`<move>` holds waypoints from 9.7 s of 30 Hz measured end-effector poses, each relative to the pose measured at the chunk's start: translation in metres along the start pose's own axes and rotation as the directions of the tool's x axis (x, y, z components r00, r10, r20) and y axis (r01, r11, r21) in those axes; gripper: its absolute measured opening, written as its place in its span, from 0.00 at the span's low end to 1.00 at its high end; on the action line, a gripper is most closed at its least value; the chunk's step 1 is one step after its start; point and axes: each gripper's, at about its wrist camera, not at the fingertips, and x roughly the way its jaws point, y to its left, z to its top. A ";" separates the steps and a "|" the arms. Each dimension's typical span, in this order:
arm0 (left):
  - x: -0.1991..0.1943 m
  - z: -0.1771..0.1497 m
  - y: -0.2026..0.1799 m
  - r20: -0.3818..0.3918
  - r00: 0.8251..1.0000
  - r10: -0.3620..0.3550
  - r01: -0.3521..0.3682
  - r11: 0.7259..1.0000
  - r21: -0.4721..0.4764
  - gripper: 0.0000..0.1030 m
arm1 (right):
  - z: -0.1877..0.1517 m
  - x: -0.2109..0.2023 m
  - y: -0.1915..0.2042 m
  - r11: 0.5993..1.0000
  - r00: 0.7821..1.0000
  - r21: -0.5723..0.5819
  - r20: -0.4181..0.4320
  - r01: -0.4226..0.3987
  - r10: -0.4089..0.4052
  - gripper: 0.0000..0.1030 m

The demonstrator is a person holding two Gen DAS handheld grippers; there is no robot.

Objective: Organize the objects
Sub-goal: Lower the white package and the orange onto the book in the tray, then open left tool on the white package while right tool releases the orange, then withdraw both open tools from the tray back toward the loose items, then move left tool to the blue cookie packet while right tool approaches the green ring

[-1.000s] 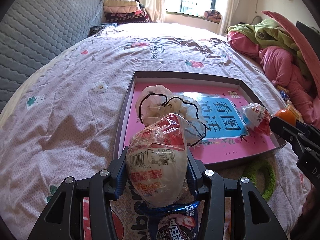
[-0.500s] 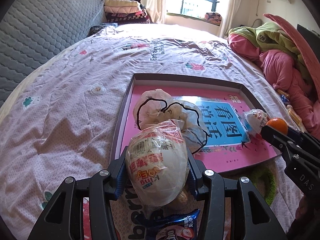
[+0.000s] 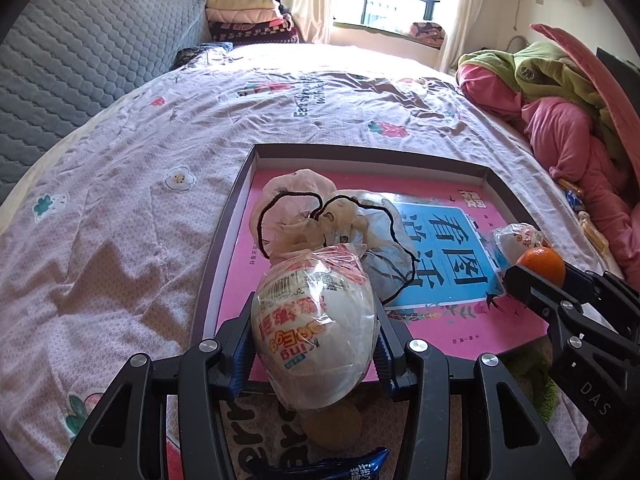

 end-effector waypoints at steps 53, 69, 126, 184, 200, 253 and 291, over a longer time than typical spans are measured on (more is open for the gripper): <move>0.012 0.000 0.015 -0.030 0.999 0.040 -0.040 0.999 -0.025 0.49 | -0.011 0.038 -0.003 0.999 0.994 -0.011 -0.105 0.040 -0.041 0.34; 0.015 0.000 0.008 -0.032 0.999 0.032 -0.033 0.999 -0.016 0.49 | -0.008 0.041 -0.001 0.998 0.993 -0.011 -0.100 0.057 -0.057 0.34; -0.013 0.008 0.016 0.066 0.997 0.031 -0.028 0.999 -0.036 0.65 | 0.002 0.014 -0.004 0.999 1.000 0.026 -0.019 0.023 -0.023 0.55; -0.083 -0.016 0.022 0.164 0.986 0.028 -0.028 1.000 -0.002 0.72 | -0.001 -0.060 -0.004 0.998 0.987 0.036 0.153 0.042 -0.047 0.65; -0.090 -0.028 0.012 0.154 0.987 0.038 -0.039 0.999 0.003 0.72 | -0.009 -0.065 0.014 1.000 0.989 -0.006 0.146 0.002 -0.001 0.71; -0.075 -0.077 0.003 -0.027 0.999 -0.022 0.024 0.998 0.055 0.72 | -0.055 -0.067 -0.008 0.997 0.999 -0.068 0.034 -0.023 0.025 0.76; -0.052 -0.087 0.000 -0.120 0.992 -0.031 0.036 0.998 0.041 0.72 | -0.067 -0.039 0.006 0.997 0.995 -0.055 -0.090 -0.048 0.043 0.76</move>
